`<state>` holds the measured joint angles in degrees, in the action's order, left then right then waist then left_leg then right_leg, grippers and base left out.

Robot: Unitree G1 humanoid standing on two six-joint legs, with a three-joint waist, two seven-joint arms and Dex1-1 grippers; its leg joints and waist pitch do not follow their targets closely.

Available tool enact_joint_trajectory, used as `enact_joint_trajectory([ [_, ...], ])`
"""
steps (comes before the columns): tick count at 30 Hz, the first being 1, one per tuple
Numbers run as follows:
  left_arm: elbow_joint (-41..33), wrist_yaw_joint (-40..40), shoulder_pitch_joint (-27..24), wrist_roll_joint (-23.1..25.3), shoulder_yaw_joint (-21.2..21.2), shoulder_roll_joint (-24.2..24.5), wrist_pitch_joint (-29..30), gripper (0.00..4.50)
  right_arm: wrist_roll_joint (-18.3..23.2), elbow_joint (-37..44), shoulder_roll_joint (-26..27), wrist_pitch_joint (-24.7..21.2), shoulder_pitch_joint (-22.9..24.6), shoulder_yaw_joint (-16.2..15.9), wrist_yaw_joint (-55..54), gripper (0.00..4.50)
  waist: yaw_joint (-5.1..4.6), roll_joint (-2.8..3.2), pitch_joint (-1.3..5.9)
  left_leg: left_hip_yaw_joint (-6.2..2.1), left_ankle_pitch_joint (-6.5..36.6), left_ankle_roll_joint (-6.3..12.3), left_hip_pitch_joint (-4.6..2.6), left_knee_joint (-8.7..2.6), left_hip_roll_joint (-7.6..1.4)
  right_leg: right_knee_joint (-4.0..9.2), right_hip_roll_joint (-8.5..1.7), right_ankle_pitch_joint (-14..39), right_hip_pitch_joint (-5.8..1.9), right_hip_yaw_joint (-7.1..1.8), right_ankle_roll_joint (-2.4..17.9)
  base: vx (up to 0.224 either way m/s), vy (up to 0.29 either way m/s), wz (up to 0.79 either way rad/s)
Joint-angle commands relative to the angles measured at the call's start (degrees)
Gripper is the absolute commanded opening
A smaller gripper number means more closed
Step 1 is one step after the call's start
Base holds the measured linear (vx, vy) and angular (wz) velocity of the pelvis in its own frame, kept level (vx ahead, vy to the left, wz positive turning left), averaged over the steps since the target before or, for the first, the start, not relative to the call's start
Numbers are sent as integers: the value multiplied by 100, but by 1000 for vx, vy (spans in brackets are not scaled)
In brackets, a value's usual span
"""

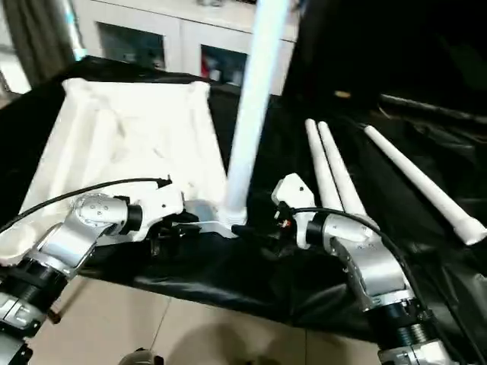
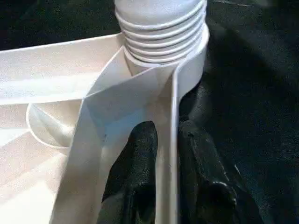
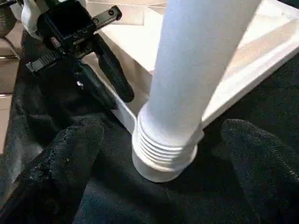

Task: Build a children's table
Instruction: Rotate leg to tighten

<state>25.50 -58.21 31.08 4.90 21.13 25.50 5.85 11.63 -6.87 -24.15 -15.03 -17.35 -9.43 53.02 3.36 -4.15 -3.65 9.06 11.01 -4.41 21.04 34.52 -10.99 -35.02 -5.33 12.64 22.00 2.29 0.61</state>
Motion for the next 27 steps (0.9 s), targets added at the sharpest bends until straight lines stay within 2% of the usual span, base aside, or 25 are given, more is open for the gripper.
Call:
enact_joint_trajectory([
  [1,90,9,155,53,26,-47,-82,96,8,70,-20,26,37,40,-39,450,2,92,335,-47,2028,-144,-109,-553,-186,509,-282,2138,-106,-161,646,0,0,0],
  [4,194,-19,207,58,19,-73,-106,78,10,73,-9,16,54,66,-86,450,2,74,341,-30,1969,-123,-119,-543,-192,498,-265,2005,-91,-167,710,0,0,0],
  [6,258,-24,239,100,40,-69,-102,66,16,84,0,-2,74,87,-116,450,3,94,350,-30,1916,-125,-97,-547,-197,482,-268,1920,-106,-168,757,0,0,0],
  [10,292,-115,247,141,100,-20,-90,35,28,129,23,-39,135,95,-184,450,2,89,367,-20,1767,-122,-78,-537,-201,461,-260,1737,-113,-170,811,0,0,0],
  [11,290,-133,242,141,101,-16,-101,35,27,135,43,-47,154,101,-224,450,-5,91,381,-17,1625,-119,-49,-533,-199,430,-253,1512,-134,-169,867,0,0,0],
  [13,306,-130,245,148,100,-17,-129,6,31,143,58,-60,167,106,-252,450,-3,92,394,2,1454,-82,-40,-517,-194,402,-247,1226,-143,-167,931,0,0,0],
  [14,329,-132,251,154,105,-21,-191,6,19,144,77,-54,181,113,-298,450,0,93,400,12,1341,-67,-33,-510,-197,383,-244,1074,-150,-166,971,0,0,0],
  [16,350,-159,253,128,100,-38,-295,6,11,148,103,-58,198,130,-363,450,5,105,411,25,1212,-54,-41,-501,-201,365,-236,872,-152,-163,1020,0,0,0],
  [17,321,-252,218,-40,32,-125,-460,6,71,151,193,-119,240,219,-504,450,13,88,416,64,1054,-22,-48,-482,-201,334,-221,586,-155,-167,1098,0,0,0],
  [20,272,-360,177,-164,6,-205,-513,6,192,151,349,-217,285,386,-752,450,29,85,430,89,889,5,-53,-474,-207,302,-216,369,-160,-169,1158,0,0,0],
  [22,265,-387,161,-156,17,-207,-561,6,250,179,407,-267,308,456,-860,450,31,89,424,96,941,1,-61,-479,-206,306,-206,386,-150,-168,1163,0,0,0],
  [25,343,-250,160,-41,38,-197,-737,6,257,273,447,-318,375,472,-964,450,37,99,395,101,1247,-49,-67,-503,-211,359,-210,794,-130,-181,1029,0,0,0],
  [27,420,-43,168,92,49,-183,-956,6,123,286,515,-295,423,483,-1227,450,35,105,387,98,1445,-130,-74,-514,-207,403,-222,1173,-112,-187,908,0,0,0],
])
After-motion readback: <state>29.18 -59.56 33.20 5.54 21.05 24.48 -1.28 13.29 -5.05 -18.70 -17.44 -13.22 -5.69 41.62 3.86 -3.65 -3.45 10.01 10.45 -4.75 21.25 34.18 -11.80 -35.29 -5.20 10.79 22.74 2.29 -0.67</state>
